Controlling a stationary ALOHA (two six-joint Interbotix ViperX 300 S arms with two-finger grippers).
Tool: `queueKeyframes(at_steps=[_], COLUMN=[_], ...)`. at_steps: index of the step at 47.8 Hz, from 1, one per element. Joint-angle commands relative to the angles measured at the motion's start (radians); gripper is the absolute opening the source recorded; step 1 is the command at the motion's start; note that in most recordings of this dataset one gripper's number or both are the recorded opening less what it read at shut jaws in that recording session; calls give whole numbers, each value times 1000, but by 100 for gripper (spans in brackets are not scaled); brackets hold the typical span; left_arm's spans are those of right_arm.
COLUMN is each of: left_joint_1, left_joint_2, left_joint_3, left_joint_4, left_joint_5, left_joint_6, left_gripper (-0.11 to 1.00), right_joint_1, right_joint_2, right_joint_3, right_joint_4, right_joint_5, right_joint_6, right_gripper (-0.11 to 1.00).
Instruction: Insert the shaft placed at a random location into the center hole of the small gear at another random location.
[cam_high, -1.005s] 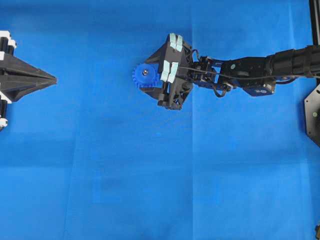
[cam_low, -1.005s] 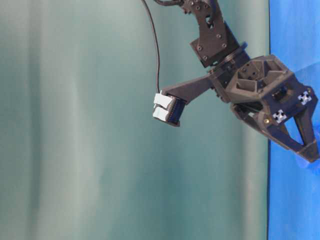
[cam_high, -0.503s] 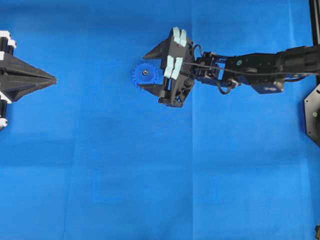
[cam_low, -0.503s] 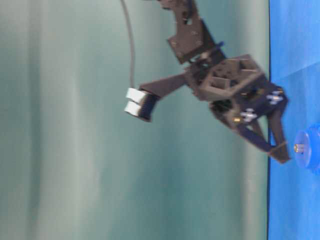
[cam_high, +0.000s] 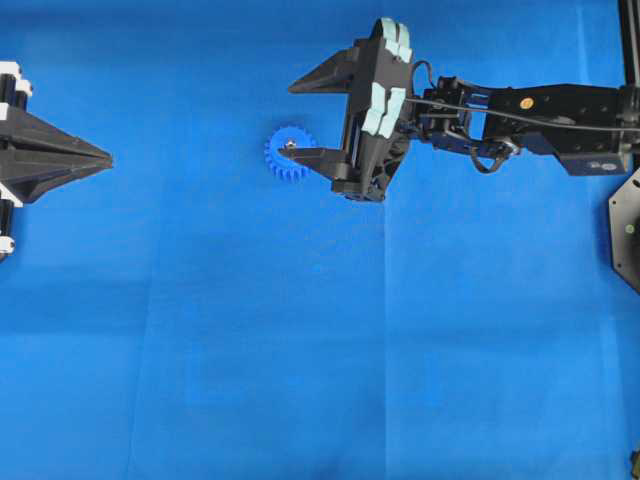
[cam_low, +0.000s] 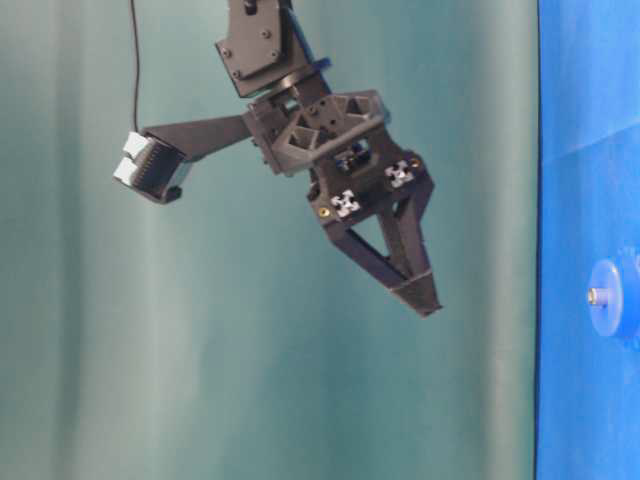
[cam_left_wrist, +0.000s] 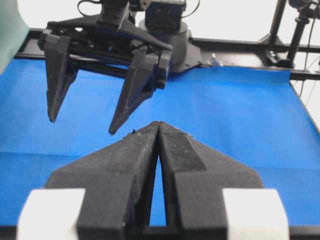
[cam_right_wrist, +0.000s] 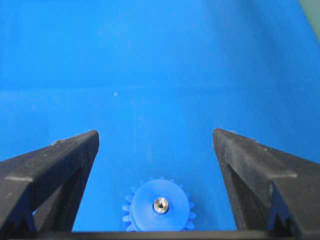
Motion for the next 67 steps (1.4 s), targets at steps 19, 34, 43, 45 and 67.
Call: queueKeyframes(at_steps=[19, 34, 43, 45, 67], left_joint_1=[0, 0, 0, 0, 2], left_joint_2=[3, 3, 3, 3, -5], left_joint_3=[-11, -11, -11, -11, -11], left_joint_4=[0, 0, 0, 0, 0], left_joint_5=[-5, -5, -5, -6, -5], left_joint_6=[-2, -2, 0, -2, 0], left_gripper=[0, 0, 0, 0, 0], right_joint_1=[2, 2, 2, 2, 2], right_joint_2=[-74, -196, -276, -293, -446], right_joint_3=[52, 193, 273, 288, 396], right_joint_4=[0, 5, 15, 15, 20], right_joint_5=[12, 6, 3, 3, 3], right_joint_6=[5, 12, 12, 12, 12], right_gripper=[83, 83, 83, 83, 83])
